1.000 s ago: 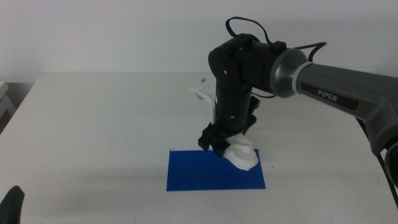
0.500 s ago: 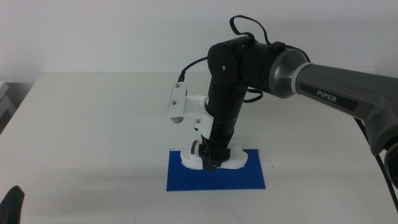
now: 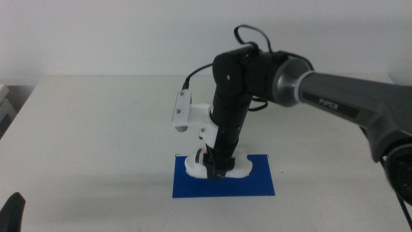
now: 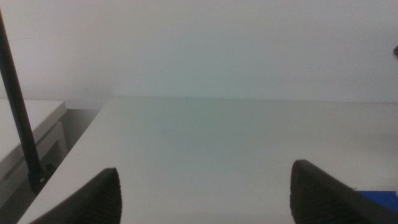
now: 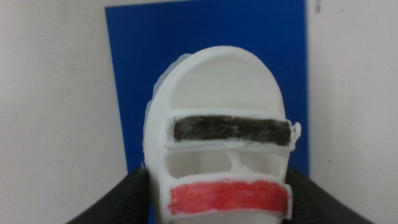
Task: Use one arm to grab the shoe from the table and place it on the mat.
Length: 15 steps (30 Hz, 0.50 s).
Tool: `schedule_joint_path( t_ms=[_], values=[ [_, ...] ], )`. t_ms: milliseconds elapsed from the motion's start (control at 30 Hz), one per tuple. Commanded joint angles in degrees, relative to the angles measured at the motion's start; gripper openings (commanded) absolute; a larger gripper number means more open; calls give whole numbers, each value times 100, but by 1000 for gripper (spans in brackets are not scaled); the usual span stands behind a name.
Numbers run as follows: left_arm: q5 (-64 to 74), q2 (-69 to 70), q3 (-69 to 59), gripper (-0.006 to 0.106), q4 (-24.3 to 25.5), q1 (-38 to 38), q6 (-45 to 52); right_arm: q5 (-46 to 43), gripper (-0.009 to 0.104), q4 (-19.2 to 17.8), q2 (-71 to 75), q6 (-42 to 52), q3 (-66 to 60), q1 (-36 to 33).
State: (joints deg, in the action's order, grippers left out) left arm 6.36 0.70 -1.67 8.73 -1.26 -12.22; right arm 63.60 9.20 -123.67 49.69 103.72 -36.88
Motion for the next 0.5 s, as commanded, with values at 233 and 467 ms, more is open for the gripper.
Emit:
schedule_joint_path(
  t_ms=[233, 467],
  values=[
    [-451, 80, -45, 92, 0, -19, -35, -104, -3, -105, 187, -19, 166, 11],
    [-451, 80, -45, 92, 0, -19, -35, -96, 11, -158, 157, -20, 166, 70]
  ],
)
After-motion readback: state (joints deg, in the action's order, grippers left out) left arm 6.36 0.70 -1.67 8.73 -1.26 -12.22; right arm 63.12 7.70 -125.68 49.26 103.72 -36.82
